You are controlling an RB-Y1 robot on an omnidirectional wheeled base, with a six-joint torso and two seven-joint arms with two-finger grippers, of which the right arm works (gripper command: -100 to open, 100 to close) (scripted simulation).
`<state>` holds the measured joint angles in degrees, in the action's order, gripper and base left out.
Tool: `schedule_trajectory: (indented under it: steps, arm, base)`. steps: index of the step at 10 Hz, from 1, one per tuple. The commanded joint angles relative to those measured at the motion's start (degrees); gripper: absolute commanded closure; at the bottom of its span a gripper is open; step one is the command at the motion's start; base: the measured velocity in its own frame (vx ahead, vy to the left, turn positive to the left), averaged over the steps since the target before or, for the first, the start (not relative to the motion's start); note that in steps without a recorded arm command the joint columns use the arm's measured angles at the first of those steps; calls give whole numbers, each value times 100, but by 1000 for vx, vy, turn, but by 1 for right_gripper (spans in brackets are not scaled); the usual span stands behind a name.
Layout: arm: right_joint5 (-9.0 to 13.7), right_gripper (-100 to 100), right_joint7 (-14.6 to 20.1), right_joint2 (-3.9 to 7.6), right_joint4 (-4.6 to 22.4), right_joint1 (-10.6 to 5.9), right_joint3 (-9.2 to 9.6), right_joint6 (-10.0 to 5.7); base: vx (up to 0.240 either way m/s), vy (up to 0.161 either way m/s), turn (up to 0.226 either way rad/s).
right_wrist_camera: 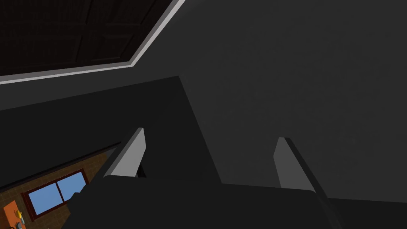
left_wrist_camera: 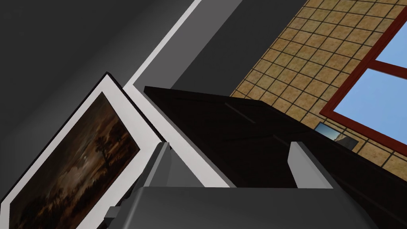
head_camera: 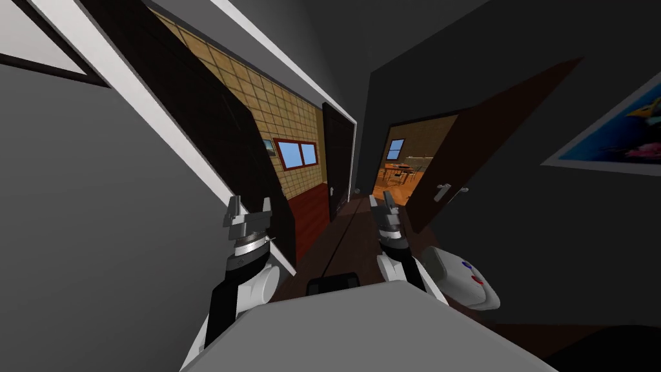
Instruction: Push the door open
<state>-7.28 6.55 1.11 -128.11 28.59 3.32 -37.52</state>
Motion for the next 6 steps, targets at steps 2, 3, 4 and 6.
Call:
schedule_trajectory:
  steps: [2, 3, 4, 6]
  arm:
    - [-57, -100, 30, 39, 303, -136, 36, -47]
    - [-75, -100, 46, 59, 407, -180, 44, -61]
    - [-93, -100, 63, 78, 515, -226, 52, -77]
    - [-136, -100, 103, 117, 775, -336, 71, -113]
  base:
    - [88, -36, 30]
    - [75, -27, 33]
    - [78, -22, 31]
    - [86, -32, 40]
